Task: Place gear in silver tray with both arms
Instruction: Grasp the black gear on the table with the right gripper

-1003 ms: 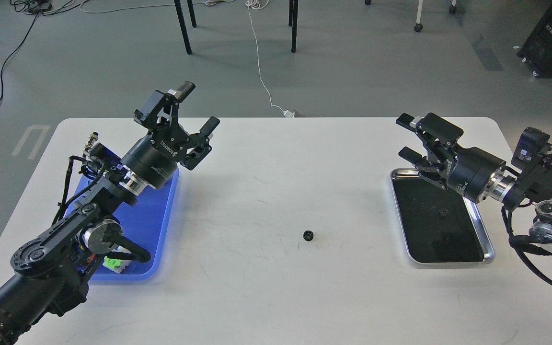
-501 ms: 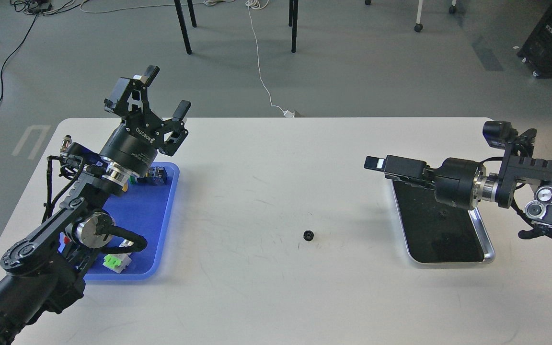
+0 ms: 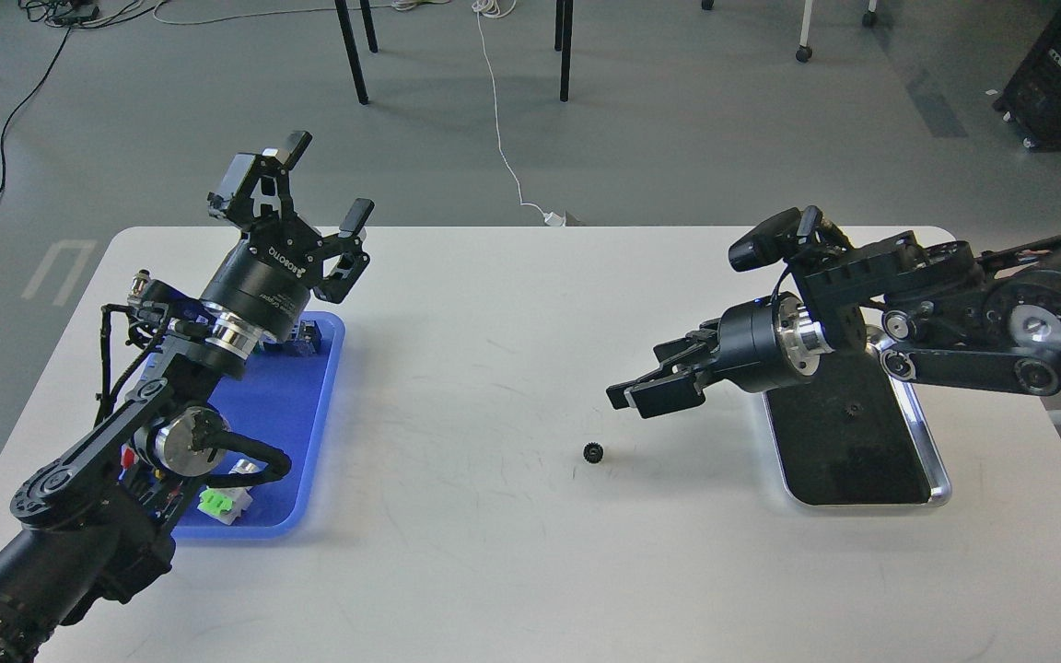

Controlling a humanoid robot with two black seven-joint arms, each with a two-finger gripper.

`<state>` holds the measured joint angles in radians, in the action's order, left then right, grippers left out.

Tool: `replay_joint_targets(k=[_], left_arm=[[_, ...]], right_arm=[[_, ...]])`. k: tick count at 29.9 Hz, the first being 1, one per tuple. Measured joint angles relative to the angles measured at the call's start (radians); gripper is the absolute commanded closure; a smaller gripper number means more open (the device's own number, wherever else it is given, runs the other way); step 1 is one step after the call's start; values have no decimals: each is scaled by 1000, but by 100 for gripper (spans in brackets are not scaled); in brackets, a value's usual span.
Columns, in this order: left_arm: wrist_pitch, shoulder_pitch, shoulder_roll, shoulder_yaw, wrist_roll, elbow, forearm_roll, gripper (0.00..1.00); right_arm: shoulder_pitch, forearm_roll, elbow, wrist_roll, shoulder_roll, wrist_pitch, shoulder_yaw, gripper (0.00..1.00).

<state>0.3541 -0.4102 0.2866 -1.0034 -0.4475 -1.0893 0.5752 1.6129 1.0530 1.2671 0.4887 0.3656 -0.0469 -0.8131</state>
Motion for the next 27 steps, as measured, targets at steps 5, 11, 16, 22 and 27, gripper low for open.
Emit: replay_joint_targets(k=[5,11,16,22,27], left_arm=[[-1,-2,-3,-16,2,0,0,2],[0,-2,-5,-20,3,-7,0,2],[0,9,-10,-34,3,-20,0,2],[2,23,-19,-41,4,-27,1,2],[6,24,-27,-41,12,-28,2,2]], right_arm=[[28,17,-47,0,-146,70,-85,2],[36,25,-121,0,-291,136,-231,4],[-3,24,-158,0,-359,208,-282,5],[-59,21,-189,0,-365,229,-291,10],[-88,20,-201,0,-366,252,-295,28]])
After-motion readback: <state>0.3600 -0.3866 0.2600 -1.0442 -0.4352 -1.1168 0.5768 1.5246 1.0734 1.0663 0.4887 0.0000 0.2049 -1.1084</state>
